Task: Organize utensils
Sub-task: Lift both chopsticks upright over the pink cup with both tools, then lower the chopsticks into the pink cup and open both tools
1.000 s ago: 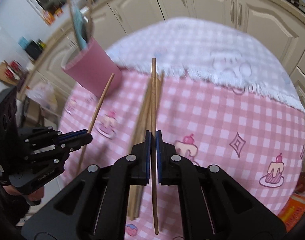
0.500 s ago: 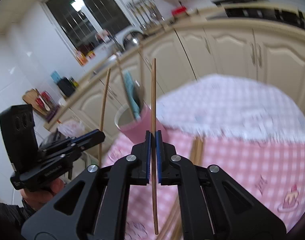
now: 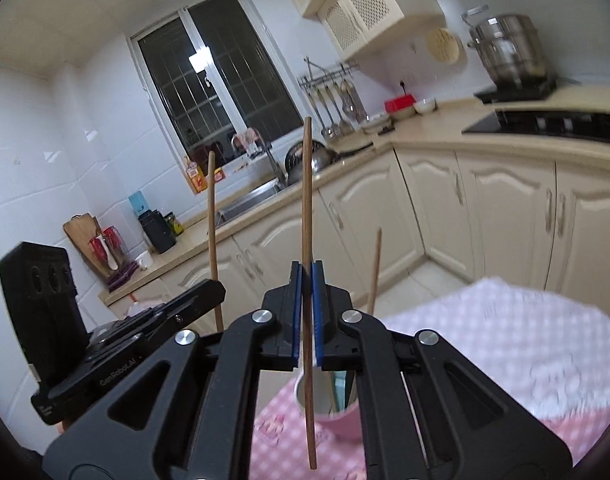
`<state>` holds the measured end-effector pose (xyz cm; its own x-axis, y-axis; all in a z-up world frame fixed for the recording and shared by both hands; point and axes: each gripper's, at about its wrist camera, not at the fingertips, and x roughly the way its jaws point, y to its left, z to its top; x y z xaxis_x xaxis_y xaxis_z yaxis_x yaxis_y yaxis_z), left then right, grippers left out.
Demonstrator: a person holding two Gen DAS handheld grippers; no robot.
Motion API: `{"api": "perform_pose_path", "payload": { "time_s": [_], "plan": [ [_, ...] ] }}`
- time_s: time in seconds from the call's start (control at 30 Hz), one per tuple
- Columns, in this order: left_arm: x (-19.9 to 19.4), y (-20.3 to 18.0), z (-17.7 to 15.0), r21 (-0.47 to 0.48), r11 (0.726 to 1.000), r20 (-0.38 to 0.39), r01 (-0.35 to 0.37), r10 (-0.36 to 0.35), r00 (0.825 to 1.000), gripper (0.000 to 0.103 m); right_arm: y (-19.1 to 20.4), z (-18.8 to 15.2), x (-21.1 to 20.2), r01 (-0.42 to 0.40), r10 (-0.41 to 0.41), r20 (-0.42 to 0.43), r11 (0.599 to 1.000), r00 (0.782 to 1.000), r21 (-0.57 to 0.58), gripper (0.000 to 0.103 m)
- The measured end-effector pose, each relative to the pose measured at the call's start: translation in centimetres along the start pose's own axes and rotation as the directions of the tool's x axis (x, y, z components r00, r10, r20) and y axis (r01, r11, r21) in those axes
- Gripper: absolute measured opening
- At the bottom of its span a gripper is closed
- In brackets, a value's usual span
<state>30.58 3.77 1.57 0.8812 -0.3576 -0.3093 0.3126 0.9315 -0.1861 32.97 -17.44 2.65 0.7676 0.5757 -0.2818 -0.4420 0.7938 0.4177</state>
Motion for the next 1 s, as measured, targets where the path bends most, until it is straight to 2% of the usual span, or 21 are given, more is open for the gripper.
{"api": "perform_pose_path", "payload": {
  "time_s": [0.17, 0.37, 0.73, 0.93, 0.97, 1.0],
  "plan": [
    [2.0, 0.5, 0.7, -0.002, 1.000, 0.039, -0.012, 0.012, 0.999, 0.005, -0.3, 0.4, 1.8, 0.012, -0.012, 0.026, 1.000, 1.000, 0.004, 0.005],
    [3.8, 1.0, -0.3, -0.007, 1.000, 0.058, -0.020, 0.020, 0.998, 0.005, -0.8, 0.2, 3.3, 0.032, -0.032, 0.047, 0.999, 0.998, 0.000, 0.005],
    [6.3, 2.0, -3.3, -0.045, 0.999, 0.022, -0.026, 0.027, 0.999, 0.005, -1.7, -2.4, 5.4, 0.081, -0.080, 0.043, 0.997, 0.996, -0.018, 0.005],
    [6.4, 1.6, -4.2, -0.028, 0.999, -0.002, -0.025, 0.025, 1.000, 0.007, -1.9, -3.2, 5.6, 0.089, -0.089, -0.005, 0.996, 0.996, -0.024, 0.007],
    [6.1, 1.5, -4.2, -0.019, 1.000, -0.009, -0.023, 0.023, 1.000, 0.015, -2.0, -3.3, 5.3, 0.095, -0.096, -0.008, 0.995, 0.995, -0.021, 0.018],
    [5.8, 1.5, -4.2, -0.014, 0.999, -0.010, -0.029, 0.029, 1.000, 0.025, -2.1, -3.3, 4.9, 0.100, -0.100, -0.004, 0.995, 0.995, -0.015, 0.053]
  ]
}}
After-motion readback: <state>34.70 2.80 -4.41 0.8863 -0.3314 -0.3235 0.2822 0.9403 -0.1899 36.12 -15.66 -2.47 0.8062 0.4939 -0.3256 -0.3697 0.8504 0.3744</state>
